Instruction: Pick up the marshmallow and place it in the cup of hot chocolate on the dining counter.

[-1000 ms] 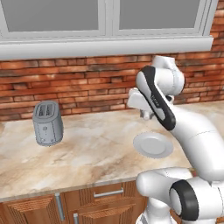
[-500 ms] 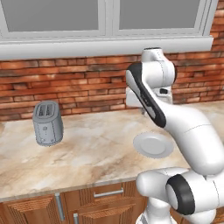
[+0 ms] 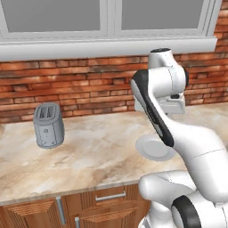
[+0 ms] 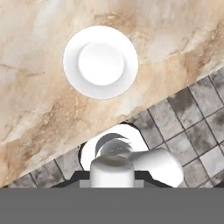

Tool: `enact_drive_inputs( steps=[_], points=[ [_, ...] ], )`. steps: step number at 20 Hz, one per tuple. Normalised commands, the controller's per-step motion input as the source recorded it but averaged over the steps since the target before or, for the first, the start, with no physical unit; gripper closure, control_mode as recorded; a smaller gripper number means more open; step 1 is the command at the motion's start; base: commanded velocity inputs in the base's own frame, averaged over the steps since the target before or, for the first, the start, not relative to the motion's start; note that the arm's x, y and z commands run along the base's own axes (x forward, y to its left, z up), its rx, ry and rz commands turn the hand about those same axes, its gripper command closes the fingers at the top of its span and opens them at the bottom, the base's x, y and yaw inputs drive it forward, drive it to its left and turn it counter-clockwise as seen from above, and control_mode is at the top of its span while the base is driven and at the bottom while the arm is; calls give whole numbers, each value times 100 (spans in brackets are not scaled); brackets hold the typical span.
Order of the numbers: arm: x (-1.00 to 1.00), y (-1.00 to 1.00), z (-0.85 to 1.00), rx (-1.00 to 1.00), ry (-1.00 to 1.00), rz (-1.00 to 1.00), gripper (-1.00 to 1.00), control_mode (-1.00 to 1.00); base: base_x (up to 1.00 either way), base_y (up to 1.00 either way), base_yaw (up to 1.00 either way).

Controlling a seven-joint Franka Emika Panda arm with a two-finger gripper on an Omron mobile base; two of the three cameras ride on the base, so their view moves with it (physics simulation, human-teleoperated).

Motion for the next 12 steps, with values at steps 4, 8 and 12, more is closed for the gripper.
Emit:
enact_drive_inputs(
  steps=[4, 8, 12],
  points=[
    [-30, -16, 24, 0, -11, 8, 100, -100, 0, 0, 0],
    [-27, -1, 5, 0, -12, 12, 100, -100, 0, 0, 0],
    [-22, 0, 0, 0, -13, 12, 100, -100, 0, 0, 0]
  ],
)
